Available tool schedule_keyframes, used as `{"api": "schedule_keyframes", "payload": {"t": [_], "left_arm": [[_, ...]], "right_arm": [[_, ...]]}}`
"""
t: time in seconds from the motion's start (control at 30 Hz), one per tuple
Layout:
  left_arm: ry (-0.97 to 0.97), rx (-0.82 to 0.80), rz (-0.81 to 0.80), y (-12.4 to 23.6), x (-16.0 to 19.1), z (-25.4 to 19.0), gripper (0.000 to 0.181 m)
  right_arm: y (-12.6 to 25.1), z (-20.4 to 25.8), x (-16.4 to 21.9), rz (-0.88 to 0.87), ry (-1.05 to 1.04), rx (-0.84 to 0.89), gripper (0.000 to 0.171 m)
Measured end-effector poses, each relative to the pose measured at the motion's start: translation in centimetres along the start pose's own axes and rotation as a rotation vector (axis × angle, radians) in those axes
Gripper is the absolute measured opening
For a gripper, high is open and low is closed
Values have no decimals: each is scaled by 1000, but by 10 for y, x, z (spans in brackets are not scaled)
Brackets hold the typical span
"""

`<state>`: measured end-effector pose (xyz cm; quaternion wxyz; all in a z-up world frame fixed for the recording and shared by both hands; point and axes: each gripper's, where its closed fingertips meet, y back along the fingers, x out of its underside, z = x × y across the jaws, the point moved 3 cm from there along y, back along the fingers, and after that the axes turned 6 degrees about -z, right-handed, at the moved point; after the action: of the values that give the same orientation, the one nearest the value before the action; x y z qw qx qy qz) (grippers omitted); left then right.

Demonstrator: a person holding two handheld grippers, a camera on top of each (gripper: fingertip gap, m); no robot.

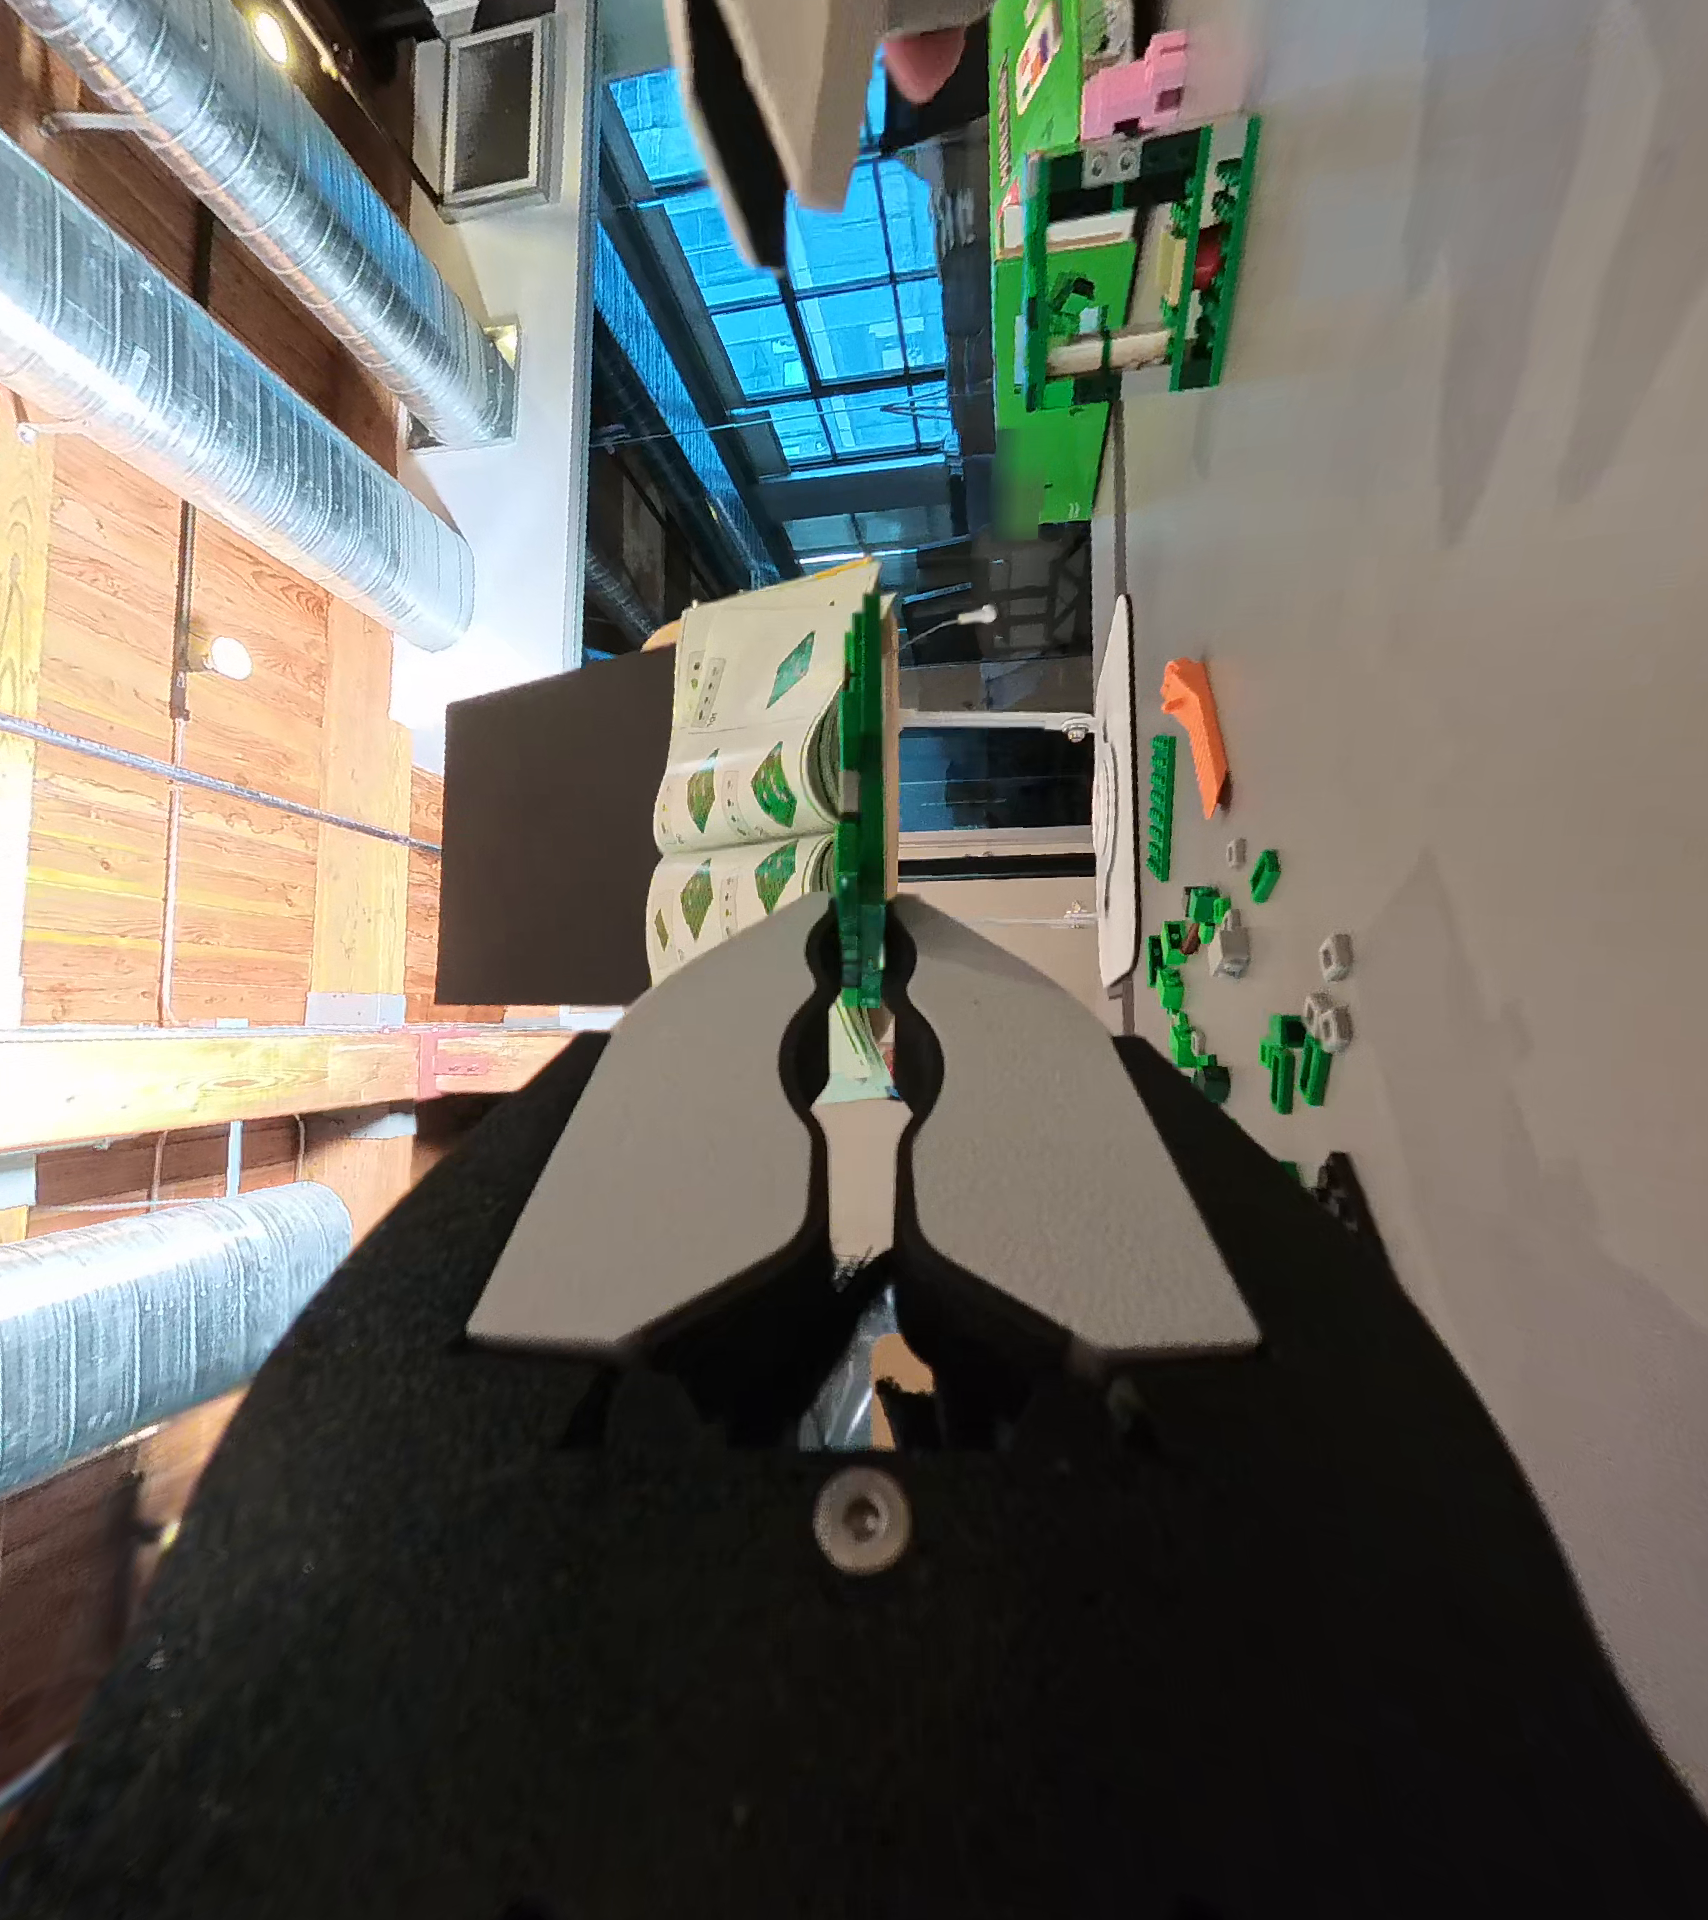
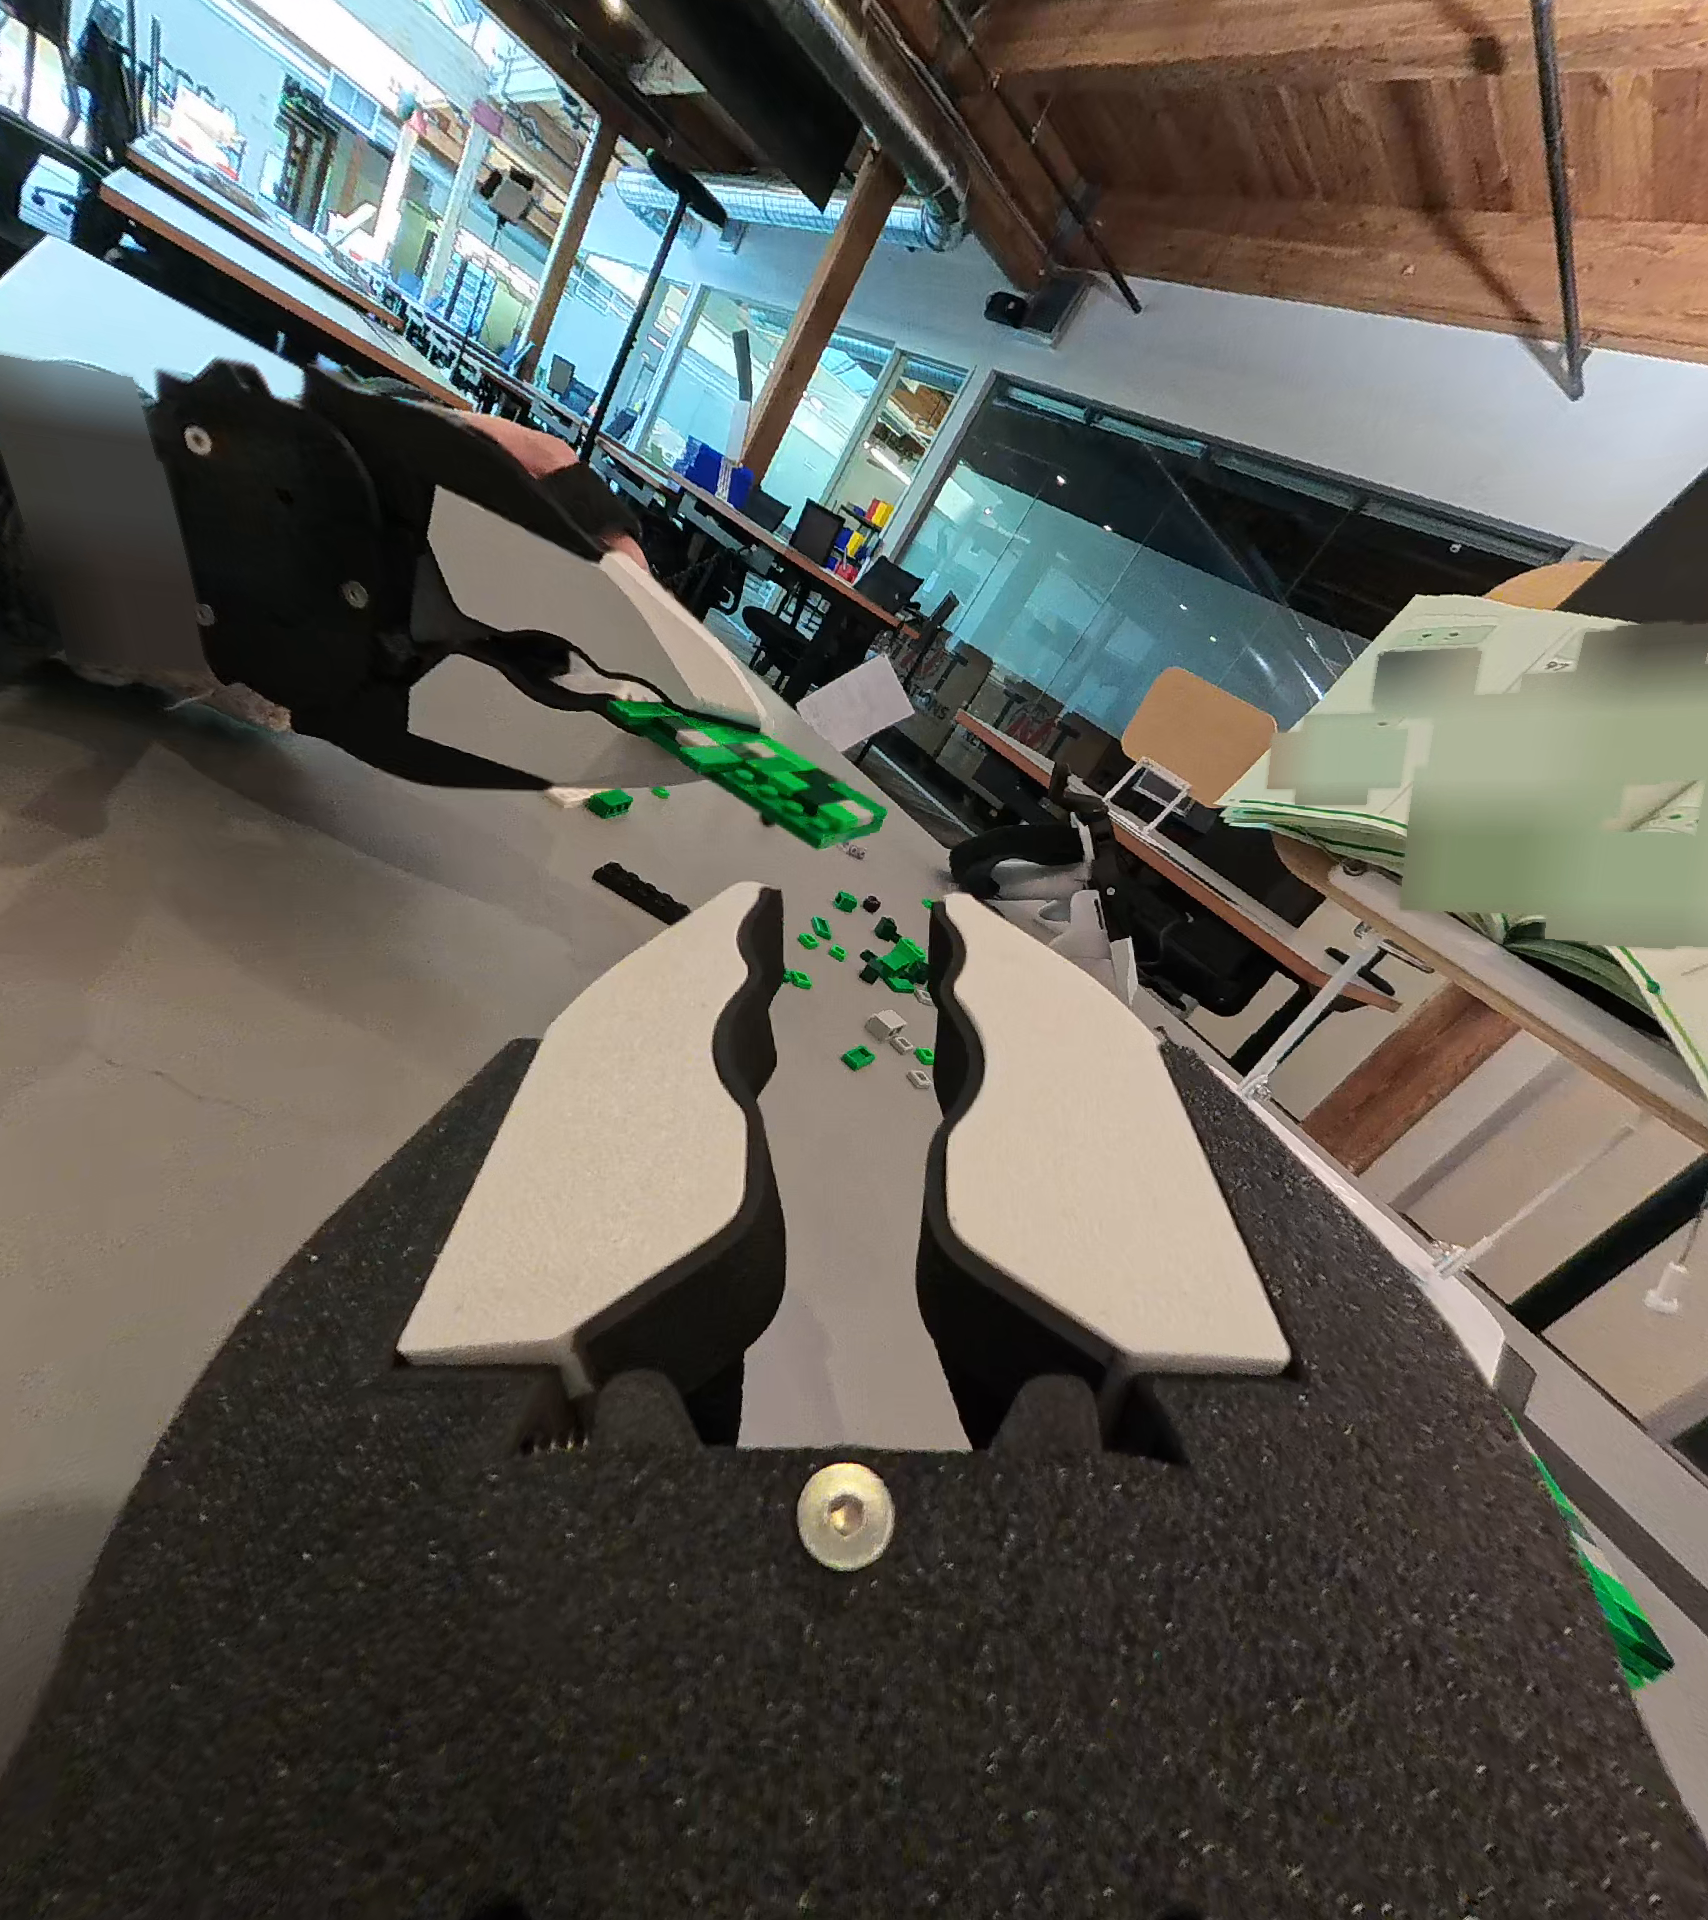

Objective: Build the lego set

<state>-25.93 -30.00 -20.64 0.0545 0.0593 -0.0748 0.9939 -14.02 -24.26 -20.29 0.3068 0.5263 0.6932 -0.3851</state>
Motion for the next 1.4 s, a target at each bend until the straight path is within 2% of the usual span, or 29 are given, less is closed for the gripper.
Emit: {"api": "schedule_keyframes", "payload": {"t": [0.17, 0.27, 0.47, 0.57, 0.67, 0.8, 0.97, 1.03, 1.1, 1.27, 1.4], "left_arm": [[-77, 36, -60, -2, -20, -10, 6], [-90, 85, -103, -4, -36, -21, 6], [-156, 159, -187, -7, -60, -42, 6], [-120, 156, -178, -6, -56, -40, 6], [-68, 155, -167, -5, -51, -36, 6], [-60, 158, -166, -5, -49, -35, 6], [-22, 165, -158, -5, -46, -33, 6], [-2, 171, -157, -5, -45, -33, 6], [15, 176, -162, -5, -46, -34, 6], [27, 179, -164, -5, -47, -33, 6], [30, 187, -174, -6, -50, -34, 6]], "right_arm": [[0, -2, 1, 9, -5, 12, 26], [-2, -10, 10, 85, -27, 52, 24], [-44, -39, 46, 360, -204, -21, 13], [-80, -51, 70, 551, -348, -169, 11], [-103, -42, 96, 801, -531, -438, 10], [-130, -63, 126, 946, -380, -405, 3], [-159, -80, 140, 1128, -577, -355, 3], [-160, -75, 147, 1279, -756, -371, 2], [-168, -71, 148, 1325, -919, -392, 5], [-168, -69, 155, 1462, -827, -402, 8], [-174, -64, 150, 1417, -786, -432, 7]]}}
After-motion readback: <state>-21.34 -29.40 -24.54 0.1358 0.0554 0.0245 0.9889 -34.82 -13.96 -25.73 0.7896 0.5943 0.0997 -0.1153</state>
